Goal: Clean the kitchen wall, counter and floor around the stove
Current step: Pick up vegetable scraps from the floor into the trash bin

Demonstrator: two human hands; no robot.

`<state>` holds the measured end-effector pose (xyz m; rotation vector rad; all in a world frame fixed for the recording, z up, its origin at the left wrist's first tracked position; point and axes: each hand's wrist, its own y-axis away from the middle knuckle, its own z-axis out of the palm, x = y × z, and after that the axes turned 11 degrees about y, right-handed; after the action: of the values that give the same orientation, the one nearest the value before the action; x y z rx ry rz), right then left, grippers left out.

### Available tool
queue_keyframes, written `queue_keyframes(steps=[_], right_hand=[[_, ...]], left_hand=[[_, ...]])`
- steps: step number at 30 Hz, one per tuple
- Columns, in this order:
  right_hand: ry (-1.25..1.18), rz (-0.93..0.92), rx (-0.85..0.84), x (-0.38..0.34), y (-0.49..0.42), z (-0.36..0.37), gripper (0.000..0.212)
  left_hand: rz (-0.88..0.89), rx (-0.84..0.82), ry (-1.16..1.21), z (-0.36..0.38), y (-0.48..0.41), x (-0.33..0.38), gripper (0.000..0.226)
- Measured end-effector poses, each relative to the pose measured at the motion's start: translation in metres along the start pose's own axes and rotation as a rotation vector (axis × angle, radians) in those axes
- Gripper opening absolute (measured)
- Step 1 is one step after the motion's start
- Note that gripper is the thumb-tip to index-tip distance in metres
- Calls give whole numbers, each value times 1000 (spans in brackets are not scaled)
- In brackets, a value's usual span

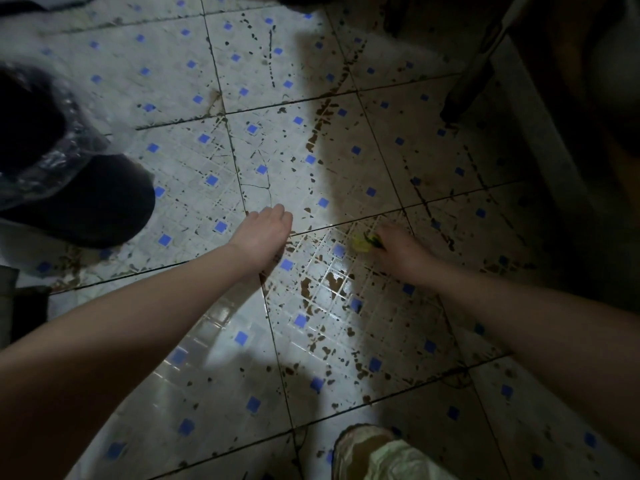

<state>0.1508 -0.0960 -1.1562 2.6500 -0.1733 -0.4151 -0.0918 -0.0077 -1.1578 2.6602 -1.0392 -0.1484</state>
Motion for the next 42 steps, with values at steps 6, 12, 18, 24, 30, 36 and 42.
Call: queue_keyframes(steps=[6, 12, 18, 24, 30, 36, 42], right_hand=[[22, -41, 37, -19, -4, -14, 22], [-1, -125, 109, -43, -11, -35, 9], [131, -191, 247, -80, -15, -79, 8], [140, -305, 298, -125, -14, -115, 14], [194, -404, 333, -177, -17, -119, 17], [130, -477, 382, -224, -27, -112, 15], [107, -528, 321, -259, -33, -98, 19]], left_hand=[[-78, 46, -33, -13, 14, -20, 43], [-171, 105, 39, -43, 35, -37, 43], [-271, 199, 71, -89, 57, -55, 56], [-366, 355, 7, -133, 77, -75, 47], [-564, 456, -8, -152, 113, -111, 44], [-778, 482, 128, -144, 153, -149, 45], [-826, 479, 212, -130, 172, -169, 50]])
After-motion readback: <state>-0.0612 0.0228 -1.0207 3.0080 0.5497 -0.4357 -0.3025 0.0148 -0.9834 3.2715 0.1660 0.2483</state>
